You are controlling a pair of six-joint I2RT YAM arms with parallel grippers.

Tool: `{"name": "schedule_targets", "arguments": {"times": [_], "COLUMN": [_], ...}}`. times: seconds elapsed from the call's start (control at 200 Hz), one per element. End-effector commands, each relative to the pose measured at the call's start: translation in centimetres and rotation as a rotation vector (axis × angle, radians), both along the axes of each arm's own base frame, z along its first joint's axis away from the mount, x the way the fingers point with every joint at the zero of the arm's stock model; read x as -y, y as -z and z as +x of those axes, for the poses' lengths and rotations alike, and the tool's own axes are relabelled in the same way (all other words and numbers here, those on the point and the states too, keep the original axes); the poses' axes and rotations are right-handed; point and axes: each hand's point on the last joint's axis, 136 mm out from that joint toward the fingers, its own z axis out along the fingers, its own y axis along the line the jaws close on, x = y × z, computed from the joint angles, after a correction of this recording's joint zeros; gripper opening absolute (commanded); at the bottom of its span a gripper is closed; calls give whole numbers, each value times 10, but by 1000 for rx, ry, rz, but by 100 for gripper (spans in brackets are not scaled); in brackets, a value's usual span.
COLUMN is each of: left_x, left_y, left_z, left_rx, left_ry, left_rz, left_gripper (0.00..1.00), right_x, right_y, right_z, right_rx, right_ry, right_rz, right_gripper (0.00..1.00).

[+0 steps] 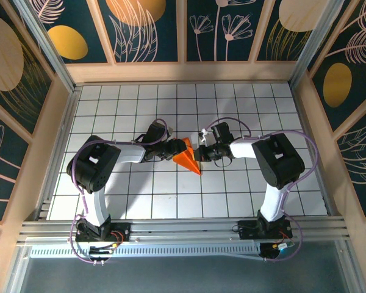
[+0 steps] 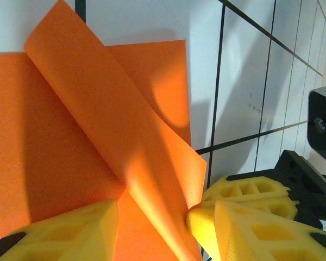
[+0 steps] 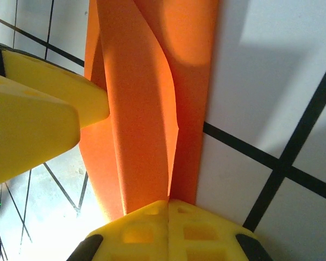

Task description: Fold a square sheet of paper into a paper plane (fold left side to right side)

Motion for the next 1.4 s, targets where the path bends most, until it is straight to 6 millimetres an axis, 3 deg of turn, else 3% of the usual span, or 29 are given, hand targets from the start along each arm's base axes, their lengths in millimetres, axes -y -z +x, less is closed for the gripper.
{"name": "schedule_targets", "arguments": {"times": [0.0,0.45,0.781,1.036,1.231,1.396], "left_x": [-11,-12,-11,-11,-8,-7], "left_y": [27,29,27,27,14,-10], "left_z": [-9,-10,-9,-9,-1,10], "left_rx": [-61,-64,-62,-60,-27,31], "left_ry": [-7,-6,-6,-7,-8,-18], "left_rz": [83,86,83,82,75,82], "left_gripper": [50,50,50,51,53,54], "right_x": [1,-1,0,4,9,13], "right_y": [5,-7,1,18,31,36], "right_z": [4,7,8,1,-6,-8], "right_rx": [13,41,30,-1,-27,-36], "right_ry": [-7,-12,-10,-18,-17,-11], "right_rz": [-39,-34,-47,-86,-119,-134], "right_gripper": [2,2,2,2,2,2]}}
